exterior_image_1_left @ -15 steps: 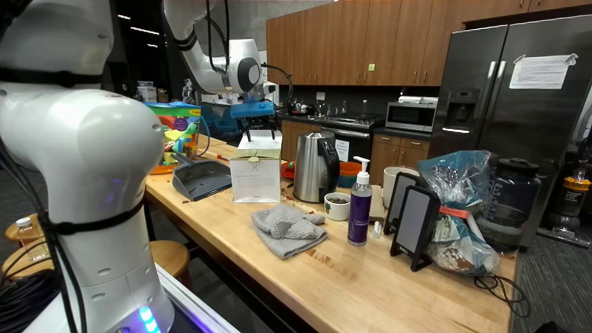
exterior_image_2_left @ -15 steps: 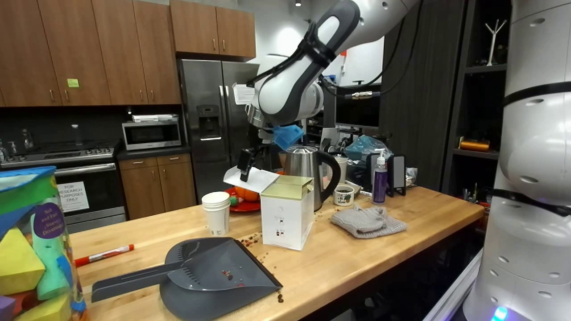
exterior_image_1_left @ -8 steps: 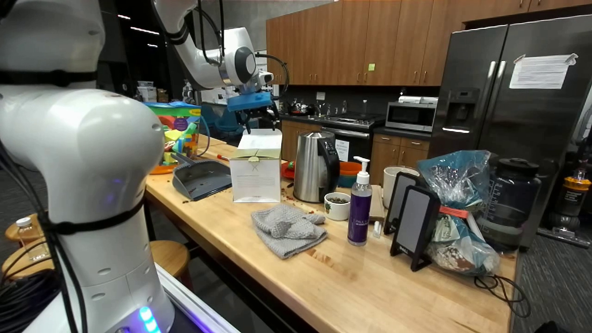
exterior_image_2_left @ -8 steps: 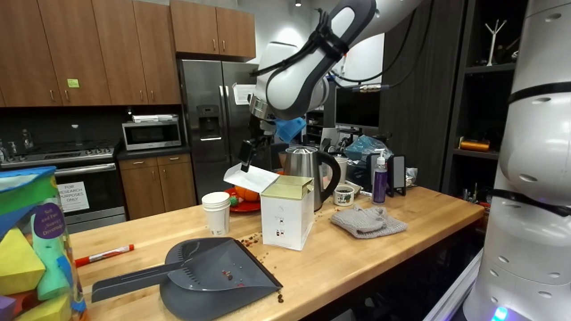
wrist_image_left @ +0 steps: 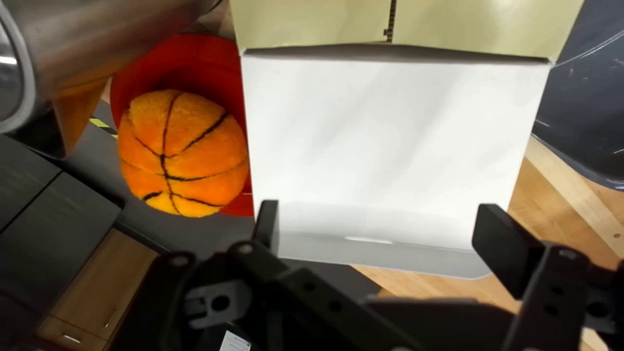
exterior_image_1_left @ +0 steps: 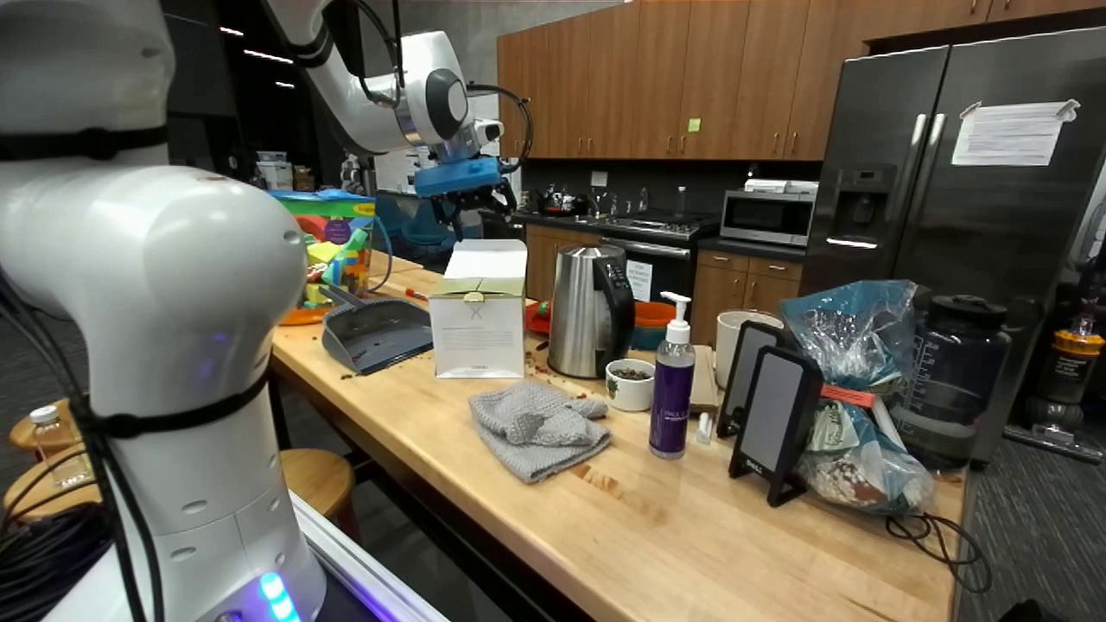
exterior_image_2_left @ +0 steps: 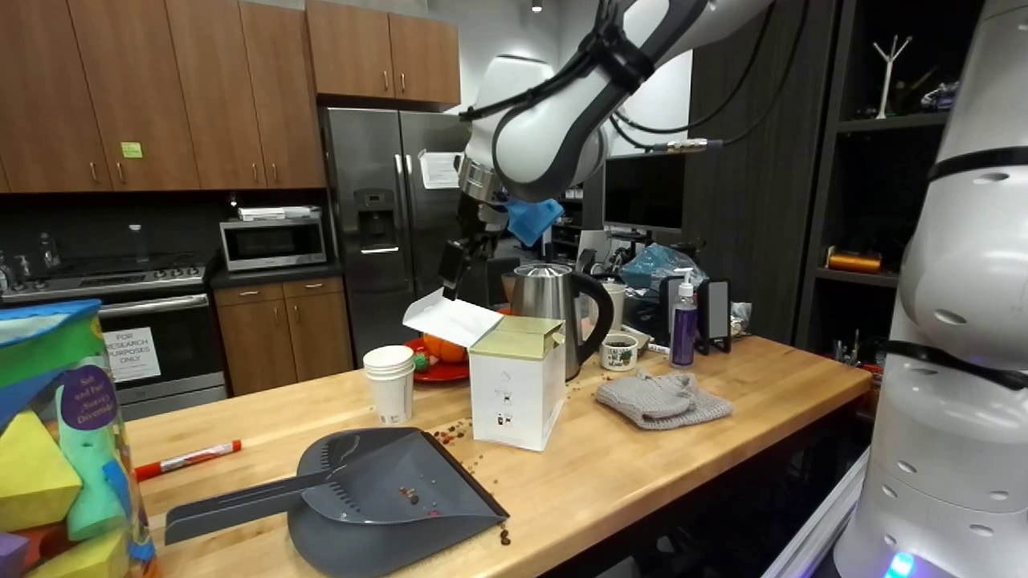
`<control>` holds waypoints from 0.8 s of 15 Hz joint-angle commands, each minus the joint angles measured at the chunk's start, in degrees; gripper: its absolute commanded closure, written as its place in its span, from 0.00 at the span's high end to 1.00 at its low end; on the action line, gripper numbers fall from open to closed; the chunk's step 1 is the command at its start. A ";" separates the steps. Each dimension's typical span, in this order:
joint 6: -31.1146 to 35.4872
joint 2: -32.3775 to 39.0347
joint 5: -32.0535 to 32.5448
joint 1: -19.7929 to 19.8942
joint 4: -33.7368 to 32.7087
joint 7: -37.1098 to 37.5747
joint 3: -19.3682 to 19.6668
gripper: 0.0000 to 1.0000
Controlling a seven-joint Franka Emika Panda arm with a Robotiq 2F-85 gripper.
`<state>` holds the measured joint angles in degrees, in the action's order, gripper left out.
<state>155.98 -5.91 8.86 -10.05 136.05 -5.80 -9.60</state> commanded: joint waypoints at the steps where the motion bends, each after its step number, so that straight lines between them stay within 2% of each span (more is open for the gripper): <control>1: -5.69 -6.68 -0.85 -0.49 3.39 0.33 -0.55 1.00; 12: -24.43 -21.56 -1.55 -2.51 9.58 -0.53 -0.68 1.00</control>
<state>135.23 -22.15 8.37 -12.00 142.82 -5.71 -10.71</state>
